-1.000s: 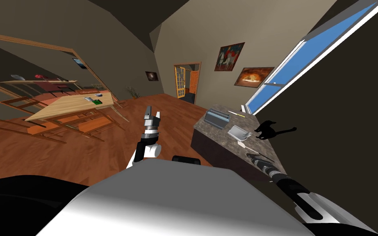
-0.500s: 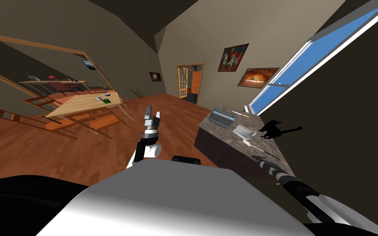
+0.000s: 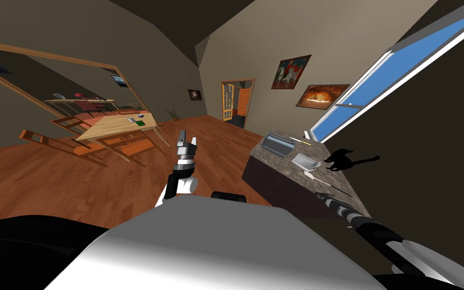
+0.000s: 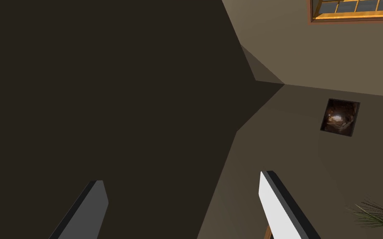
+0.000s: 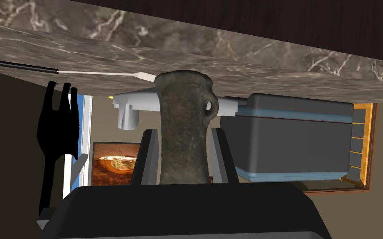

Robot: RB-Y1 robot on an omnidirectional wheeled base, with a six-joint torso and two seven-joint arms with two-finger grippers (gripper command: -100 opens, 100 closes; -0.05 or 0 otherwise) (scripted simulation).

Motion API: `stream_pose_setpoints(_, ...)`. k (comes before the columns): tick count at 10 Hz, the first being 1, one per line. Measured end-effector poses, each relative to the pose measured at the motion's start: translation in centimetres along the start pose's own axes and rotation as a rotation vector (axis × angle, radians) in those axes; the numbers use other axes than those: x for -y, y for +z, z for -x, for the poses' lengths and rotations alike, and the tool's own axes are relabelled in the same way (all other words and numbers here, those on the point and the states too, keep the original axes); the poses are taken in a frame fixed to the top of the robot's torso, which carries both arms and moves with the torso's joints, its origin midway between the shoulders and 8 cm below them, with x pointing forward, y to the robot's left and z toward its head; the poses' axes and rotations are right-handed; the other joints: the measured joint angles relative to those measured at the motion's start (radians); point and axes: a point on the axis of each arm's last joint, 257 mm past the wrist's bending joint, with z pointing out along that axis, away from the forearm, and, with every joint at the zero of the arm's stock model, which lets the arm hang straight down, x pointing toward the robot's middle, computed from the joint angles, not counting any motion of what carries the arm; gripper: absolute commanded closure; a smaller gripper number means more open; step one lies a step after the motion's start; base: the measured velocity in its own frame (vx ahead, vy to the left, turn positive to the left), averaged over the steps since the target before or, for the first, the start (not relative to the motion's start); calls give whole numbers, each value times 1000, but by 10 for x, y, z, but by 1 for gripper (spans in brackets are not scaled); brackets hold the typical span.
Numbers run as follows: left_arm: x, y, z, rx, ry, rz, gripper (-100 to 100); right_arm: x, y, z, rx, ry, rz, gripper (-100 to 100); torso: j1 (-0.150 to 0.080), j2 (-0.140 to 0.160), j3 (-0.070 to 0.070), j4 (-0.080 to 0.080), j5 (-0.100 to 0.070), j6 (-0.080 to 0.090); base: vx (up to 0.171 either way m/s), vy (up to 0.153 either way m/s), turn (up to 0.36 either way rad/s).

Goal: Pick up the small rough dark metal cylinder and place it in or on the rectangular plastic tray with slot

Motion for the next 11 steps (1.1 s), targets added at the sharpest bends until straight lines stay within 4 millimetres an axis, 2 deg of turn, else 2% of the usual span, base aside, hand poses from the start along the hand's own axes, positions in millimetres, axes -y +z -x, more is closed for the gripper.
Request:
stream_pose_setpoints(2, 0, 0, 0, 0, 0, 0, 0, 10, -5, 14, 4, 8, -21, 100, -3, -4, -2, -1, 0, -1, 35, 29, 79)
stream_pose_setpoints(4, 0, 0, 0, 0, 1, 0, 0, 16, 0, 33, 16, 4, -26, 100, -12, -11, -6, -2, -1, -2, 113, -91, 75)
stream_pose_setpoints(7, 0, 0, 0, 0, 1, 0, 0, 20, -2, 66, 44, -14, -25, 100, -22, -18, -10, -4, -4, -3, 154, -182, 78)
stream_pose_setpoints(11, 0, 0, 0, 0, 1, 0, 0, 15, -3, 107, 79, -50, -5, 100, -23, -19, -11, -5, -5, -4, 149, -192, 77)
